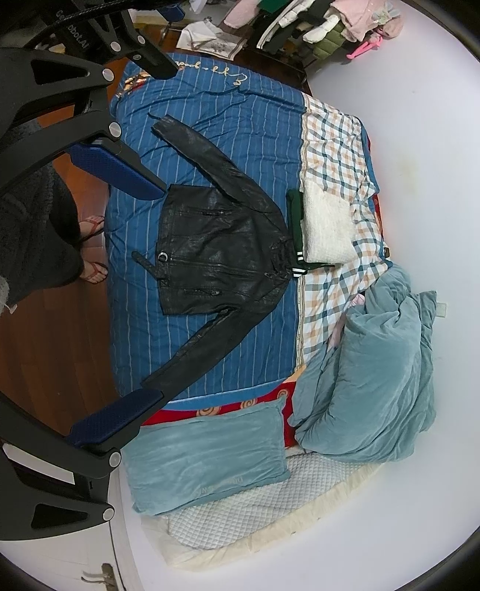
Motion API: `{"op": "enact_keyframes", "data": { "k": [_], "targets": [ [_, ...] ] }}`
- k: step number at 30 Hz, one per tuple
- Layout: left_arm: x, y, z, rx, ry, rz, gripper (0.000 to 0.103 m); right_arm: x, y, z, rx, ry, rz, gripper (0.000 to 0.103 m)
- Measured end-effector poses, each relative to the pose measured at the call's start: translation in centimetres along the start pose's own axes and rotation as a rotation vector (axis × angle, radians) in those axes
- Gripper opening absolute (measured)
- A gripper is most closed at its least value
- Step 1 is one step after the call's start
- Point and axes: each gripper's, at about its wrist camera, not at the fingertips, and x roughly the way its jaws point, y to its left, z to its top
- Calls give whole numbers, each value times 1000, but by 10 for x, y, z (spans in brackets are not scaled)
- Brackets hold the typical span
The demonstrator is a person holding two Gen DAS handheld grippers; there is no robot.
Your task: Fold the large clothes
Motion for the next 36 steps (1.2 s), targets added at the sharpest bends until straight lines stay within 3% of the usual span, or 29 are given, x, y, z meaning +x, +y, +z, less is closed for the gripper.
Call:
{"op": "enact_keyframes", "data": {
  "k": [18,27,32,36],
  "targets": [
    [2,-3,0,0,3,-10,103,-5,-6,7,8,1,-4,103],
    [22,0,14,9,1,-29,103,11,-3,21,36,-4,-22,103],
    [66,0,35,40,-90,58,103,51,-23,26,128,-83,33,103],
    [126,-12,52,52,-145,144,103,134,-90,18,374,-41,-4,103]
  ]
}}
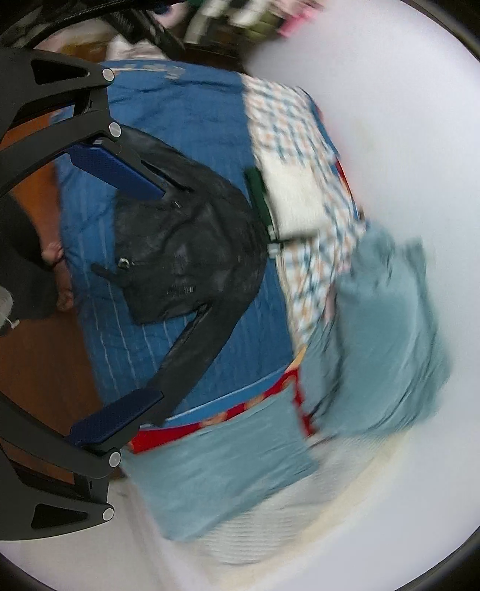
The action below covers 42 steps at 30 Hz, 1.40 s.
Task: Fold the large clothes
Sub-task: 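Grasp the jacket sleeve cuff with the right tool and lift it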
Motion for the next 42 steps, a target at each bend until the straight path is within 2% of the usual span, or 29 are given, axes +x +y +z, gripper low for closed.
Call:
{"op": "enact_keyframes", "data": {
  "k": [1,3,4,5,8,12,15,19,21,23,24,25,27,28,30,32,34,37,39,40,41,42],
  "targets": [
    [17,-7,2,11,6,23,103,25,-21,1,69,15,-4,102],
    [50,-22,4,26,24,49,103,78,-62,-1,195,74,-19,94],
    [70,-32,3,28,42,69,103,106,-84,-5,259,107,-11,82],
    [91,-41,2,29,57,80,103,135,-105,-11,325,142,-3,76],
    [146,-70,-2,34,111,128,103,232,-173,-40,545,212,82,76],
    [214,-110,-18,50,199,182,103,341,-242,-91,792,284,139,76],
    [274,-139,-36,83,290,195,103,412,-281,-128,975,292,168,77],
    [327,-168,-61,110,358,219,103,487,-319,-176,1221,279,219,77],
    [353,-181,-74,115,396,220,103,506,-331,-188,1282,235,223,77],
    [375,-194,-83,118,424,211,103,514,-338,-191,1319,150,221,74],
    [382,-199,-86,123,432,208,103,512,-338,-188,1327,111,213,69],
    [393,-207,-89,130,441,197,103,511,-339,-185,1329,61,224,59],
    [403,-214,-94,137,436,179,103,511,-338,-178,1296,-26,237,56],
    [408,-218,-97,145,427,170,103,515,-338,-174,1284,-29,244,57],
    [418,-225,-102,153,424,154,103,535,-337,-175,1262,-11,263,62],
    [427,-227,-106,154,425,151,103,547,-336,-174,1266,-52,309,78],
    [435,-227,-109,145,432,149,103,546,-329,-158,1287,-84,327,89],
    [445,-222,-112,115,430,150,103,545,-331,-145,1299,-117,295,90],
    [448,-220,-112,103,427,156,103,535,-330,-141,1288,-140,247,79],
    [449,-218,-112,94,425,156,103,527,-332,-140,1266,-147,233,47],
    [449,-216,-112,88,424,155,103,525,-331,-132,1241,-156,265,18],
    [449,-214,-111,82,421,155,103,516,-333,-130,1235,-161,260,17]
  ]
}}
